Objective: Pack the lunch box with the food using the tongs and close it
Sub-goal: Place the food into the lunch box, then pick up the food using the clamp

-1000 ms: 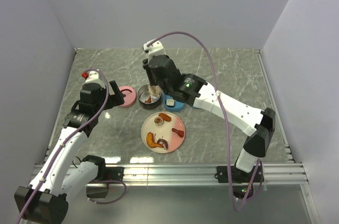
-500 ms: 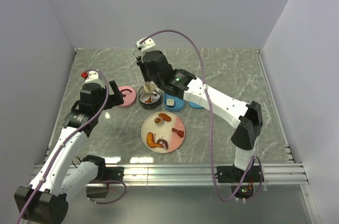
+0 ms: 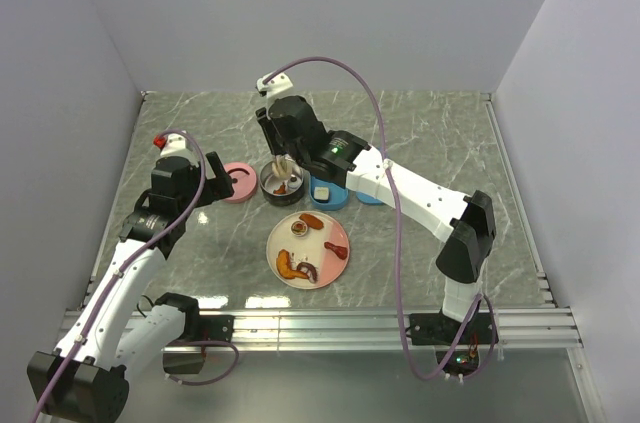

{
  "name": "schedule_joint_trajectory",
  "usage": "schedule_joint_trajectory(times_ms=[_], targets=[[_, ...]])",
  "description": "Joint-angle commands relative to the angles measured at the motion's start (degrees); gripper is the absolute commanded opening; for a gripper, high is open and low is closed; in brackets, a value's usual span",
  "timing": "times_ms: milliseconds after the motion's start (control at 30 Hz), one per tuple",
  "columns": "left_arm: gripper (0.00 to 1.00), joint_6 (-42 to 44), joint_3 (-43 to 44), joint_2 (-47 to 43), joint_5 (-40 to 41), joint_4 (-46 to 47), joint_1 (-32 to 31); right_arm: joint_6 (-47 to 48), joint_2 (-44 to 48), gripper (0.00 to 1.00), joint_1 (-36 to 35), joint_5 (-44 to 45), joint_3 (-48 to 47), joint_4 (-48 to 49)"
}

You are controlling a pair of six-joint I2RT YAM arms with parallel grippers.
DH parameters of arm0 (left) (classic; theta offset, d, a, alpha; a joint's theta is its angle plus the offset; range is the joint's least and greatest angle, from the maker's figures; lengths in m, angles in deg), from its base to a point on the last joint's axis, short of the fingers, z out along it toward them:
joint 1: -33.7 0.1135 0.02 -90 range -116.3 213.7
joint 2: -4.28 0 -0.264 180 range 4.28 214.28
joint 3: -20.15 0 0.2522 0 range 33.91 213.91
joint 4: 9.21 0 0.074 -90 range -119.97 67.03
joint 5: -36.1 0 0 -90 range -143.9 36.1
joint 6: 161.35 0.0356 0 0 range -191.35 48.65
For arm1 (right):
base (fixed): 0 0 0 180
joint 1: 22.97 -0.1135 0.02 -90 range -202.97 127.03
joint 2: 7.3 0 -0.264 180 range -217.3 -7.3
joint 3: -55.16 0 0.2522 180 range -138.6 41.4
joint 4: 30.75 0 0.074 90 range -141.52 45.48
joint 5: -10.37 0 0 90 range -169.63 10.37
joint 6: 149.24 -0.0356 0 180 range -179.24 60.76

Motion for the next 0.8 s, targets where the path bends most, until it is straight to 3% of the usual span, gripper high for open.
schedule_joint_trajectory(times_ms=[0, 533, 767], targets=[[0.99, 0.95, 0.77, -0.04, 0.59, 0.53, -0.17, 0.62, 1.41, 0.39, 0.20, 0.48, -2.66, 1.70], [0.99, 0.78, 0.86, -0.30, 0.32, 0.45, -0.17, 0.53, 7.64, 0.42, -0.41, 2.67, -0.46, 1.00], [0.99, 0.25, 0.60, -0.22, -0.12, 0.62, -0.17, -2.36, 17.40, 0.42, -3.31, 4.52, 9.20, -1.46]])
